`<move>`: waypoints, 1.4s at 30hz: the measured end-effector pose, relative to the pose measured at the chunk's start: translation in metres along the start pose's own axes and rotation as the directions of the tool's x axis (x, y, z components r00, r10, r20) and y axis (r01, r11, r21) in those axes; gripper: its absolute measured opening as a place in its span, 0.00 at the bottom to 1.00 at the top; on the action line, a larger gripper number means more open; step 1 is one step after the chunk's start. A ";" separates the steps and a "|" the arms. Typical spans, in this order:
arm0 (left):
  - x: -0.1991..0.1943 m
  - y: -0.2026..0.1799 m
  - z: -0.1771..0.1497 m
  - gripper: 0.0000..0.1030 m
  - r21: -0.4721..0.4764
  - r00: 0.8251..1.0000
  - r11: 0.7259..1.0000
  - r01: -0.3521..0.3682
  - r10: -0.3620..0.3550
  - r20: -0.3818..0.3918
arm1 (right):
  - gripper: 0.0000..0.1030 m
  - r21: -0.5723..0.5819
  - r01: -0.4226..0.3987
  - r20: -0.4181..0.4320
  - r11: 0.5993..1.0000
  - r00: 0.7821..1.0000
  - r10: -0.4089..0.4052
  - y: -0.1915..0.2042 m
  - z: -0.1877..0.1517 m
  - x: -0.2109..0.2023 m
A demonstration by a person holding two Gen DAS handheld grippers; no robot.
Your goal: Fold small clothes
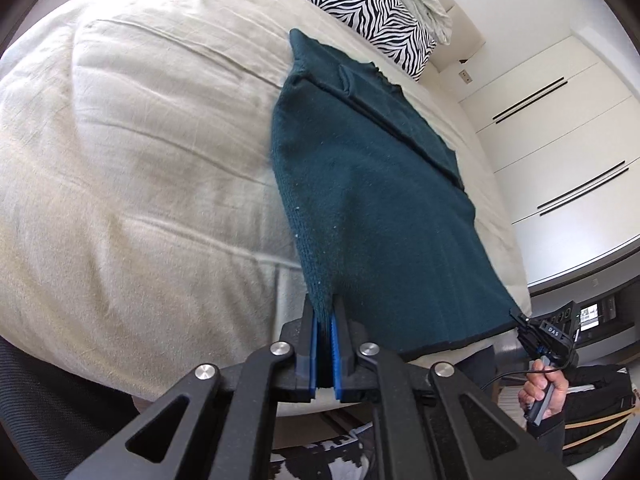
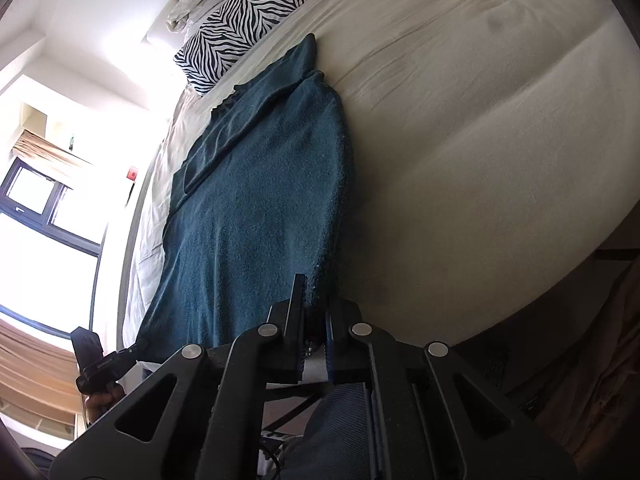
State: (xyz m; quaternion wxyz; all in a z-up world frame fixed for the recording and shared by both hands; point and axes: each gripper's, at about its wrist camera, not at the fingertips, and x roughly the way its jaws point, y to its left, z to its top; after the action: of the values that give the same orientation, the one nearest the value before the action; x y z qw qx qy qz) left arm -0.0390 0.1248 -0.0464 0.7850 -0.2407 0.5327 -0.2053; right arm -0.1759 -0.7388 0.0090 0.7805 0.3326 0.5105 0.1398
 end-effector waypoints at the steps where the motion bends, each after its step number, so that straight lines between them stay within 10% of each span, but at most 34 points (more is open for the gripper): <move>1: -0.004 -0.001 0.004 0.07 -0.010 1.000 1.000 0.016 -0.016 0.014 | 0.06 -0.002 -0.020 0.010 1.000 1.000 0.020 0.005 0.002 -0.001; 18: -0.021 -0.011 0.066 0.07 -0.128 0.971 0.970 0.207 -0.189 0.145 | 0.06 -0.002 -0.174 0.150 0.985 0.974 0.172 0.055 0.065 -0.006; 42: 0.023 -0.005 0.185 0.07 -0.204 0.940 0.937 0.284 -0.230 0.250 | 0.06 -0.011 -0.116 0.291 0.993 0.950 0.114 0.085 0.181 0.046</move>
State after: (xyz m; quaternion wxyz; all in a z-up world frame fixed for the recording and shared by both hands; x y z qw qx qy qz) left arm 0.1415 0.1367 -0.0017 0.7714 -0.4221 0.4258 -0.2132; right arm 0.0156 -0.7184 0.0793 0.8366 0.3811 0.3705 0.1329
